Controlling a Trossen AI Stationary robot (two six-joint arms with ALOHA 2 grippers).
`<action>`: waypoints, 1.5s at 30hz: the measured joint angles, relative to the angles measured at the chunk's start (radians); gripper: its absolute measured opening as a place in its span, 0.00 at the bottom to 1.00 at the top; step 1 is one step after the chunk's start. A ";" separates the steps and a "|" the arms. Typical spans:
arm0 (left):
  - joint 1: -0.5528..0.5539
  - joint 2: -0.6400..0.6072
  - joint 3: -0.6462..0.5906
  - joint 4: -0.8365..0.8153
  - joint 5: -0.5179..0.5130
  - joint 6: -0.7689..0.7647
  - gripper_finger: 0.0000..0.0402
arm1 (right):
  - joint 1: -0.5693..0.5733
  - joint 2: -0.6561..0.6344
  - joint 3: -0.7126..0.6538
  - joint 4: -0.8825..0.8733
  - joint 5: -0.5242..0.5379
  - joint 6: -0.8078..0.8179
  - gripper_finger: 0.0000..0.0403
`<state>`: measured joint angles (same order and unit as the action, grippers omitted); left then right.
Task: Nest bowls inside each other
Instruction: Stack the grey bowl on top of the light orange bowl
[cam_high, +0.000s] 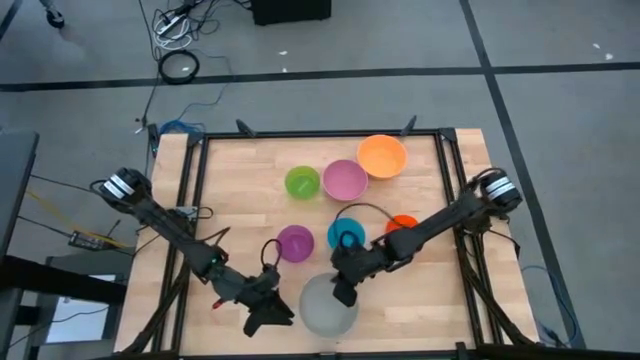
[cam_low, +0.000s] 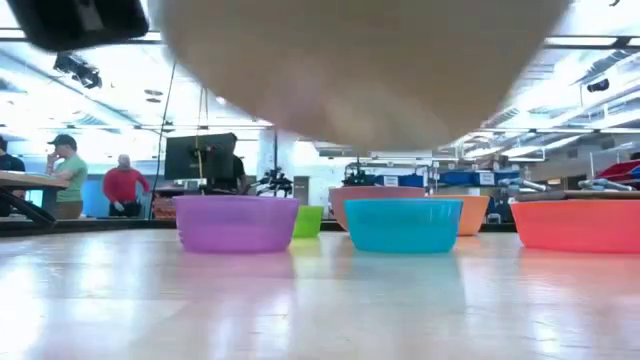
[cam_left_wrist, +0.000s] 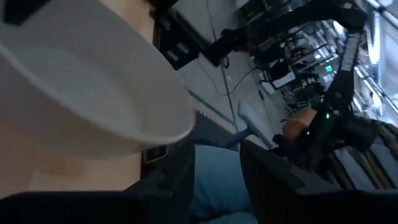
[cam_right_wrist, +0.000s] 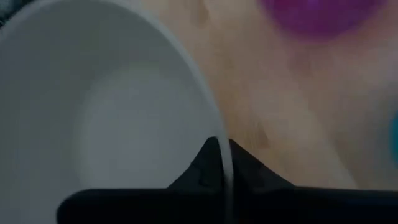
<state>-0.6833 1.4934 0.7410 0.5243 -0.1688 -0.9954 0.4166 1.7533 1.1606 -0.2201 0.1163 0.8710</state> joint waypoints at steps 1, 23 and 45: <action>0.006 -0.010 0.000 0.005 -0.001 0.013 0.34 | -0.003 -0.038 0.000 -0.022 0.021 -0.013 0.01; 0.336 -0.413 0.000 -0.010 -0.150 0.600 0.34 | -0.819 -0.535 0.002 -0.672 0.426 -0.262 0.00; 0.363 -0.425 0.000 -0.172 -0.183 0.600 0.34 | -1.051 -0.210 0.000 -0.700 0.187 -0.473 0.12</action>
<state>-0.3199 1.0683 0.7410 0.3528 -0.3522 -0.3951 -0.6348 1.5429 1.1610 -0.9203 0.3033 0.3981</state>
